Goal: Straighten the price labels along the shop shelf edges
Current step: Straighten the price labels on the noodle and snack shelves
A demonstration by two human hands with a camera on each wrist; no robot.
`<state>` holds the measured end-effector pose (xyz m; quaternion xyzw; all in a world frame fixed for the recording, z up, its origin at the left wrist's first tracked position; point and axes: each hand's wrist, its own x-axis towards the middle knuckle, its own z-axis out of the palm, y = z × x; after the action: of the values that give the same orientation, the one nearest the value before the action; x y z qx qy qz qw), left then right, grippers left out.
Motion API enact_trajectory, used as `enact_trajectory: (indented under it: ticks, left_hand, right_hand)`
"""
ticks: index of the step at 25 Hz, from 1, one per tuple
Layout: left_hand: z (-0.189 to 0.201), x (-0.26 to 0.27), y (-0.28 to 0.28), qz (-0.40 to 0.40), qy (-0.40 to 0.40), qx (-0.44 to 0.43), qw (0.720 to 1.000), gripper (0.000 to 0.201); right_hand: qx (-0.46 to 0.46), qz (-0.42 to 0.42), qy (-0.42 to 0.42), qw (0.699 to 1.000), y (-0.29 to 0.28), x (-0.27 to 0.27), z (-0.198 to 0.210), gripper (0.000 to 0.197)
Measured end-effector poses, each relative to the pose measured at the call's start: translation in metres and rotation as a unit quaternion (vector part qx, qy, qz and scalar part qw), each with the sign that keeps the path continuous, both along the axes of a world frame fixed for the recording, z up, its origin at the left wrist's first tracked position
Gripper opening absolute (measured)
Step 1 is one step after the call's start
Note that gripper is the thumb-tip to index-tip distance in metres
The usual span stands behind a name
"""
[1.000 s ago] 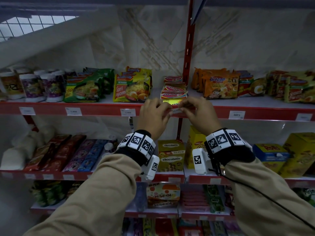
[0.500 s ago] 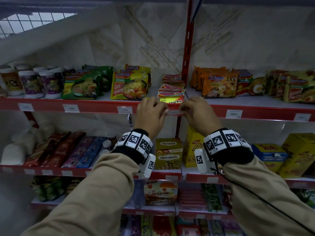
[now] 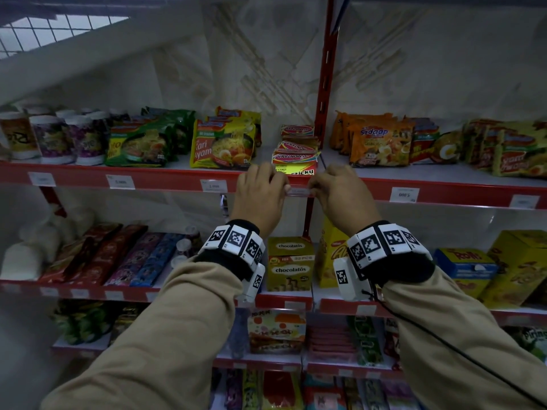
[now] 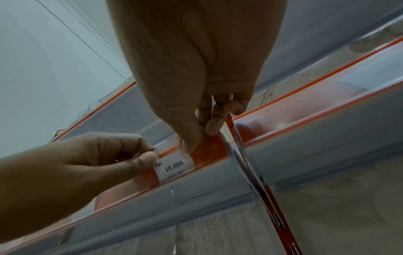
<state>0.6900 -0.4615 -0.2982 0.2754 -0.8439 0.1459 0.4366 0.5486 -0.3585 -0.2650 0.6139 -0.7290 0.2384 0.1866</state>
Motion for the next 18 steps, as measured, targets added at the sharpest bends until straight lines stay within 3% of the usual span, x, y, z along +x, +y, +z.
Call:
enact_trajectory:
  ticks: [4,11,15,18]
  left_hand:
    - [0.0,0.0,-0.008,0.006,-0.039,-0.052,0.998,0.013]
    - [0.002,-0.001,-0.015,-0.008,-0.054,-0.065,0.996,0.014]
    - [0.002,0.002,-0.016,-0.044,-0.033,-0.043,0.998,0.014]
    - [-0.001,0.005,-0.015,-0.073,-0.006,-0.026,0.997,0.017]
  right_hand:
    - [-0.008,-0.014,0.003,1.0,-0.001,0.004,0.0,0.017]
    - [-0.029,-0.019,-0.022,0.999,-0.003,0.006,-0.003,0.012]
    - [-0.085,0.0,-0.079,0.993,-0.002,0.007,-0.007,0.011]
    - [-0.114,-0.001,-0.075,0.991,-0.003,0.008,-0.012,0.009]
